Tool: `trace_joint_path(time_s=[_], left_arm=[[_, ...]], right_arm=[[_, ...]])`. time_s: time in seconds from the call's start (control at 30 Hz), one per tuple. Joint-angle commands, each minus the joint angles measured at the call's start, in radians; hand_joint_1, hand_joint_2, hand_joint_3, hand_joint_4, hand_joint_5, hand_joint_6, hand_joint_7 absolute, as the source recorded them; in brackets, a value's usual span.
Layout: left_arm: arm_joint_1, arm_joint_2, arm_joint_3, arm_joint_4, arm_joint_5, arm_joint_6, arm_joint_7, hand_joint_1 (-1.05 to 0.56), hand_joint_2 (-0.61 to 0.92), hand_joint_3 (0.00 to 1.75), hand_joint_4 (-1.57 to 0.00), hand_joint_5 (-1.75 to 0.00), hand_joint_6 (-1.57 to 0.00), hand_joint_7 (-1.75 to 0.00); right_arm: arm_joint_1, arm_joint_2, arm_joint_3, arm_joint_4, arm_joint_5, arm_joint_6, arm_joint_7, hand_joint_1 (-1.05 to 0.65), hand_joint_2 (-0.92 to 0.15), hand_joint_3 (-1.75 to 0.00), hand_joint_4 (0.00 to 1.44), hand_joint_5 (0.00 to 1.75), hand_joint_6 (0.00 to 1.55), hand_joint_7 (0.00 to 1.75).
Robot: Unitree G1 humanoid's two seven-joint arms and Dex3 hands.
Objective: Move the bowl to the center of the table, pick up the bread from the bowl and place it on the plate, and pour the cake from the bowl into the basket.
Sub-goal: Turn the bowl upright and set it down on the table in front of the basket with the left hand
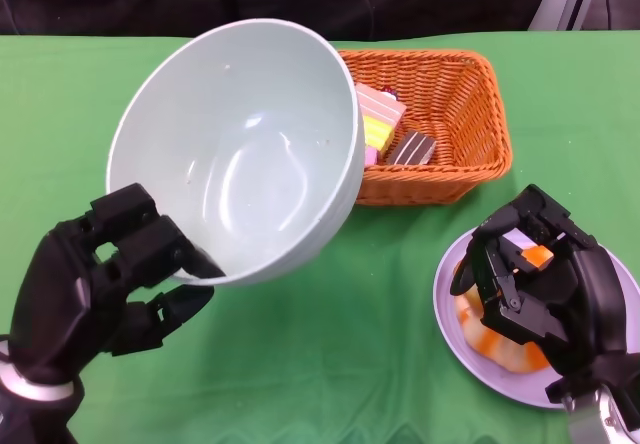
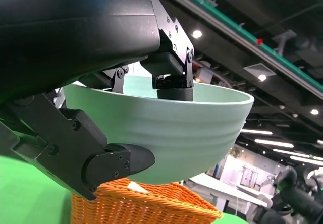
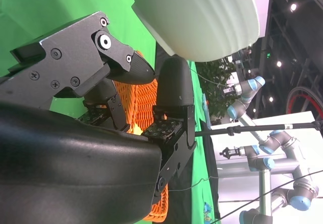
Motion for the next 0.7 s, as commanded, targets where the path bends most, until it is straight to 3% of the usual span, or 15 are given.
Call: trace_joint_path(time_s=[0.03, 0.23, 0.43, 0.53, 0.57, 0.7], left_arm=[[0.018, 0.072, -0.119, -0.002, 0.042, 0.064, 0.168, -0.05, 0.57, 1.10, -0.70, -1.67, -0.62, -1.57], [0.026, 0.155, -0.334, 0.039, 0.084, 0.191, 0.367, -0.03, 0.59, 1.04, -0.65, -1.74, -0.60, -1.62], [0.032, 0.198, -0.484, 0.078, 0.083, 0.287, 0.460, 0.00, 0.58, 0.96, -0.66, -1.73, -0.53, -1.71], [0.033, 0.200, -0.552, 0.110, 0.083, 0.324, 0.503, 0.02, 0.58, 0.79, -0.65, -1.74, -0.48, -1.74], [0.031, 0.199, -0.575, 0.123, 0.083, 0.333, 0.516, 0.01, 0.63, 0.68, -0.64, -1.75, -0.50, -1.71], [0.009, 0.198, -0.667, 0.191, 0.095, 0.365, 0.569, 0.01, 0.70, 0.55, -0.63, -1.71, -0.60, -1.50]], right_arm=[[-0.012, -0.007, -0.009, 0.000, 0.009, 0.001, 0.000, -0.10, -0.55, -1.15, 0.69, 1.75, 0.58, 1.45], [-0.008, -0.007, -0.013, -0.007, 0.018, 0.012, -0.002, -0.11, -0.54, -1.14, 0.71, 1.75, 0.58, 1.47], [-0.003, -0.013, -0.017, -0.010, 0.020, 0.008, 0.004, -0.10, -0.54, -1.13, 0.70, 1.75, 0.58, 1.46], [-0.001, -0.014, -0.018, -0.012, 0.025, 0.014, 0.009, -0.10, -0.56, -1.13, 0.69, 1.75, 0.57, 1.45], [0.000, -0.014, -0.018, -0.013, 0.027, 0.017, 0.007, -0.09, -0.56, -1.13, 0.69, 1.75, 0.57, 1.45], [0.002, -0.015, -0.016, -0.015, 0.028, 0.020, 0.011, -0.09, -0.57, -1.12, 0.69, 1.75, 0.57, 1.44]])
